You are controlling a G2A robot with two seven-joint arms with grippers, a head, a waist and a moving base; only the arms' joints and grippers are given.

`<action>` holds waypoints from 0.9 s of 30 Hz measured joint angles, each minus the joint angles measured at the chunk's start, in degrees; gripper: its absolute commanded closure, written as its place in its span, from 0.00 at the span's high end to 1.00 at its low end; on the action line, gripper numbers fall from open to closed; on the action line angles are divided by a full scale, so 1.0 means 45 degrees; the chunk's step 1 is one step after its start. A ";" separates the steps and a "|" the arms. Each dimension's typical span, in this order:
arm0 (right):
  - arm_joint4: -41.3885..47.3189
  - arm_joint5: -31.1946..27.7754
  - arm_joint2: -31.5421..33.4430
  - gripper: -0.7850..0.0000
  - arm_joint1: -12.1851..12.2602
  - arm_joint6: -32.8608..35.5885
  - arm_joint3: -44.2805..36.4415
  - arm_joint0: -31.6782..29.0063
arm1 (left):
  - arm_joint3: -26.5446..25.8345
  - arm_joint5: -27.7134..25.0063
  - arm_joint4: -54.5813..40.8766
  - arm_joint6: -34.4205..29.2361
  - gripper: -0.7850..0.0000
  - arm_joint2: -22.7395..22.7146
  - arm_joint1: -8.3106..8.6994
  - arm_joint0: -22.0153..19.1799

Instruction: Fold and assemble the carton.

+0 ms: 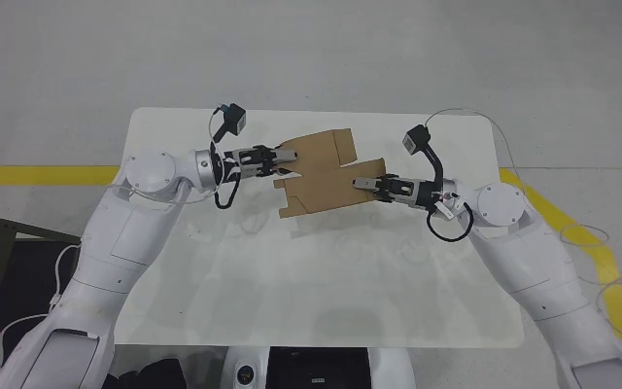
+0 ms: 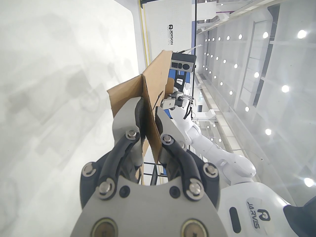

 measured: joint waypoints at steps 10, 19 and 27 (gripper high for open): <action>-0.0051 -0.0002 0.0183 0.35 -0.0079 0.0124 0.0073 -0.0062 | -0.0049 -0.0036 0.0107 -0.0112 0.00 0.0007 -0.0027 0.0009; -0.1616 -0.0176 0.1311 0.78 0.0218 -0.0071 0.0786 -0.0337 | -0.0230 -0.0879 0.0869 -0.0319 0.00 -0.0222 0.0039 -0.0112; -0.1037 -0.1008 0.2919 0.79 0.0538 0.0017 -0.0405 -0.1254 | -0.0318 -0.1645 0.1638 -0.0613 0.00 -0.0549 0.0170 0.0008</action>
